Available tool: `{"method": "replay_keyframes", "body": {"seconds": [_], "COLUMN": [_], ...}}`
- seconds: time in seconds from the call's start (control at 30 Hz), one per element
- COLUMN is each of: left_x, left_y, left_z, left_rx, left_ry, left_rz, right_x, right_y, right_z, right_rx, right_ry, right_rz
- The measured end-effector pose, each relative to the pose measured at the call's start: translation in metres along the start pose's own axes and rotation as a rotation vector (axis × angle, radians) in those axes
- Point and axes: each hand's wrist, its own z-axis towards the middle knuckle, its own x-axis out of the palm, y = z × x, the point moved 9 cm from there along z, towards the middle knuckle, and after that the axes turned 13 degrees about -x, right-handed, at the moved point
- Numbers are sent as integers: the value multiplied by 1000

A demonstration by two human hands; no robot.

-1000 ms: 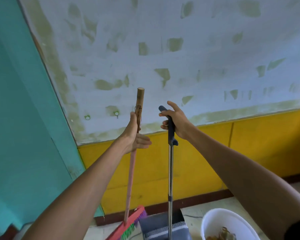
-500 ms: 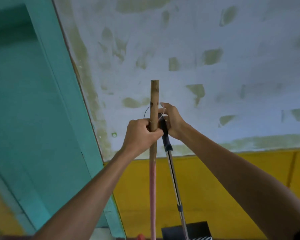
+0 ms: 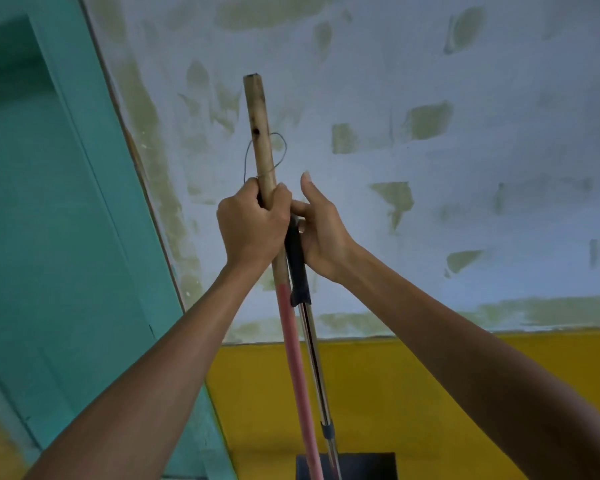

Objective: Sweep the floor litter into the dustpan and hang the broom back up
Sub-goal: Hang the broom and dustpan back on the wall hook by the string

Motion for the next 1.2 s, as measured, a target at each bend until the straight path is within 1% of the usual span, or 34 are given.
{"method": "replay_keyframes", "body": {"seconds": [0.1,0.23,0.37,0.47,0.53,0.6,0.7,0.87,1.0,1.2], "left_x": [7,9,4,-3,-6,-9,-12,-20,-23,-20], "left_y": [0,1,4,3,0,-5,-10,-11,-9,-7], "left_z": [8,15,25,42,51,58,63,71,75,72], "left_rx": [-7,17,41,12,8,25,50,14,14,-1], "left_ry": [0,32,21,-14,-23,-19,-31,-84,-64,-38], "left_rz": [-7,10,-34,-84,-114,-140,-155,-196,-266,-271], "right_x": [2,6,13,19,27,32,39,44,38,34], "right_y": [7,10,8,8,12,15,11,-3,-7,-9], "right_z": [10,22,32,39,41,43,45,44,42,44], "right_rx": [-78,-126,-151,-163,-193,-231,-275,-308,-324,-354], "right_ry": [33,74,84,59,65,75,127,219,204,162], "right_rz": [-54,-105,-80,-63,-42,-71,-149,-193,-257,-309]}}
